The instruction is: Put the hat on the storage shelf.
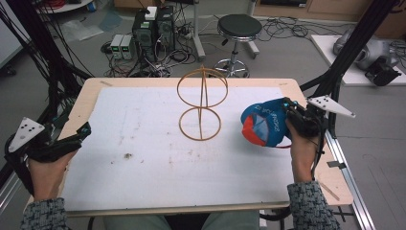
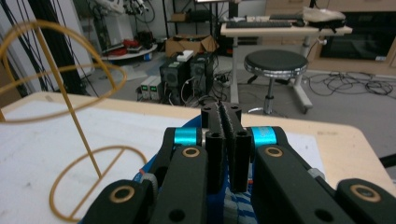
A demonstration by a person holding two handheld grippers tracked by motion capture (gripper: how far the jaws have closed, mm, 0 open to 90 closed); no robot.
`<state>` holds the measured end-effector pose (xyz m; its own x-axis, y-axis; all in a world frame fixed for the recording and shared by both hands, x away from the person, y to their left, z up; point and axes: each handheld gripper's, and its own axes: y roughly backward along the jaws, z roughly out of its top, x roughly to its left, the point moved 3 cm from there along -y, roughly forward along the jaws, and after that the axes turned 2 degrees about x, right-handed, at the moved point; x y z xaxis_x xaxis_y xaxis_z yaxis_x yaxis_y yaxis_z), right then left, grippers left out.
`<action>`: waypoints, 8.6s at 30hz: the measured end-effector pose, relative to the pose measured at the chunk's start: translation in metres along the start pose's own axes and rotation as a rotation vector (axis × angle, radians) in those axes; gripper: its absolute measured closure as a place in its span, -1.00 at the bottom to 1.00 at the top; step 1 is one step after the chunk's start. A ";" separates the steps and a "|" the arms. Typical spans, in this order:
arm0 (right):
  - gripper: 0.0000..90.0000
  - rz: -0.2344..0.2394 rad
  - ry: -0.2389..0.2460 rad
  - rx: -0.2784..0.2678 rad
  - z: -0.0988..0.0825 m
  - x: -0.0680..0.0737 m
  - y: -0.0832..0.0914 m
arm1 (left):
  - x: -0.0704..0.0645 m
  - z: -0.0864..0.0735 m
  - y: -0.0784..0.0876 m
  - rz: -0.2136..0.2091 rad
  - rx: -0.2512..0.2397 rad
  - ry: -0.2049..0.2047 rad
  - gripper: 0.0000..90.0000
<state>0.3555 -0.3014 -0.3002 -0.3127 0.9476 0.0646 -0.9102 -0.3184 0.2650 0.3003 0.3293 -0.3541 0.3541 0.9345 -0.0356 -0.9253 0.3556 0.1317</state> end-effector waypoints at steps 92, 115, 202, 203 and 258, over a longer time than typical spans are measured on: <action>0.96 0.367 -0.067 -0.140 0.082 0.129 -0.084 | 0.002 0.000 0.000 -0.020 0.001 0.005 -0.60; 0.96 0.458 -0.094 -0.108 0.071 0.150 -0.083 | 0.001 -0.002 -0.002 -0.021 0.006 0.006 -0.60; 0.06 0.117 -0.037 -0.187 0.038 0.059 -0.058 | 0.002 -0.004 -0.003 -0.025 0.018 0.004 -0.60; 0.04 0.107 -0.037 -0.188 0.037 0.056 -0.056 | 0.002 -0.004 -0.004 -0.025 0.017 0.005 -0.60; -0.75 -0.100 -0.036 -0.132 -0.085 -0.013 0.005 | -0.001 -0.016 -0.013 -0.027 0.051 0.003 -0.61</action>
<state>0.3317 -0.3171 -0.3813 -0.2107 0.9743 0.0794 -0.9648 -0.2203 0.1436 0.3102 0.3239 -0.3720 0.3779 0.9249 -0.0430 -0.9075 0.3792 0.1806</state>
